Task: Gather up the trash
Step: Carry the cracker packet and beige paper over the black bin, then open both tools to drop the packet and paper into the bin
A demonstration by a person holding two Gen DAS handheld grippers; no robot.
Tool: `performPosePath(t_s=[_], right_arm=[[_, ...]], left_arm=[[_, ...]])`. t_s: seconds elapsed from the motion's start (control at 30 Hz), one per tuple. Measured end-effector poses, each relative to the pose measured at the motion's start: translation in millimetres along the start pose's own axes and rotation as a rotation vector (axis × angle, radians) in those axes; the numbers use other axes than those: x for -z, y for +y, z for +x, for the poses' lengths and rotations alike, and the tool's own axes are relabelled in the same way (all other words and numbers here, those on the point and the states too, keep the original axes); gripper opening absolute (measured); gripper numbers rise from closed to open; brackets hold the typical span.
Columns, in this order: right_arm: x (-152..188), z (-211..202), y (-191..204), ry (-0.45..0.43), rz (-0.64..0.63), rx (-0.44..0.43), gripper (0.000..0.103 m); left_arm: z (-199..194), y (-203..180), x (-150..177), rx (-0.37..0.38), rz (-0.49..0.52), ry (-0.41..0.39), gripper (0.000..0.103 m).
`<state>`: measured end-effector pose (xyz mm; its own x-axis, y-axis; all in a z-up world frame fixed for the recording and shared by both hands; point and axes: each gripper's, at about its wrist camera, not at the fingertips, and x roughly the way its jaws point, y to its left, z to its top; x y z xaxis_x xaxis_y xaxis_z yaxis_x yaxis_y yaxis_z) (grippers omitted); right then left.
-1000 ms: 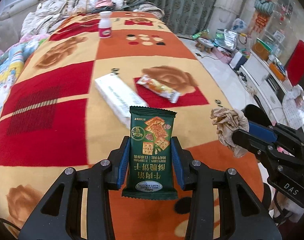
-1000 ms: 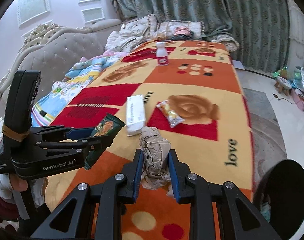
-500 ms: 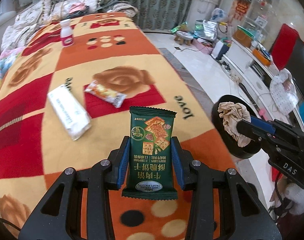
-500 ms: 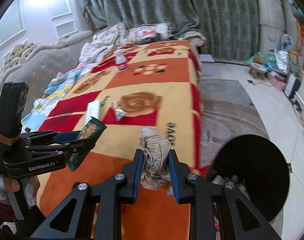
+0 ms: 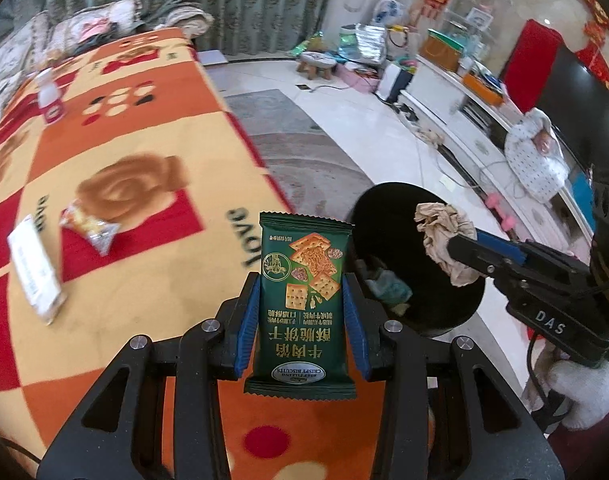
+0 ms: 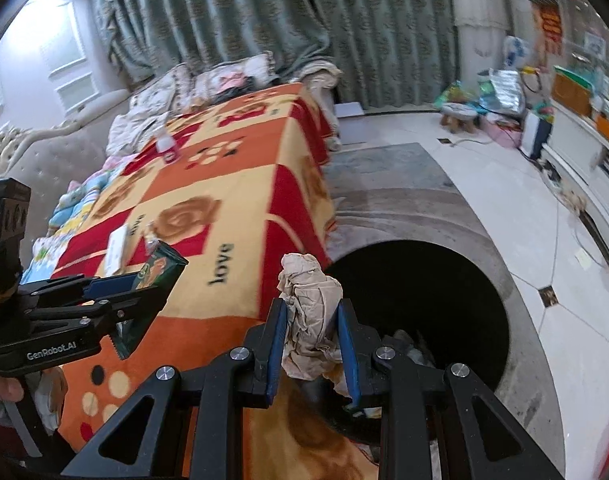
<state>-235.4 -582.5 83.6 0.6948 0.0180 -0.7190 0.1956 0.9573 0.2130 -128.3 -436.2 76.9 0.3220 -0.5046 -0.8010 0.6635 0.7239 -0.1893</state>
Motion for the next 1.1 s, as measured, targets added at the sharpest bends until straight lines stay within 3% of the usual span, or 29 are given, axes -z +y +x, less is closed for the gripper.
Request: performPosePath(t_s=[0.3, 0.77, 0.87, 1.1], right_arm=[[5.6, 4.7, -41.9, 0.006, 0.082, 0.029, 0.024], [8.0, 10.7, -71.2, 0.011, 0.154, 0.050, 0.025], [7.7, 10.4, -76.6, 0.005, 0.189, 0.057, 0.047], [8.2, 12.4, -75.7, 0.021, 0.197, 0.053, 0.047]], left_arm=[[26.1, -28.3, -19.7, 0.066, 0.008, 0.021, 0.037], [54.3, -47.9, -37.5, 0.212, -0.042, 0.052, 0.041], [54.4, -47.4, -37.9, 0.225, -0.052, 0.048, 0.051], [47.0, -35.4, -34.4, 0.182, -0.069, 0.048, 0.053]])
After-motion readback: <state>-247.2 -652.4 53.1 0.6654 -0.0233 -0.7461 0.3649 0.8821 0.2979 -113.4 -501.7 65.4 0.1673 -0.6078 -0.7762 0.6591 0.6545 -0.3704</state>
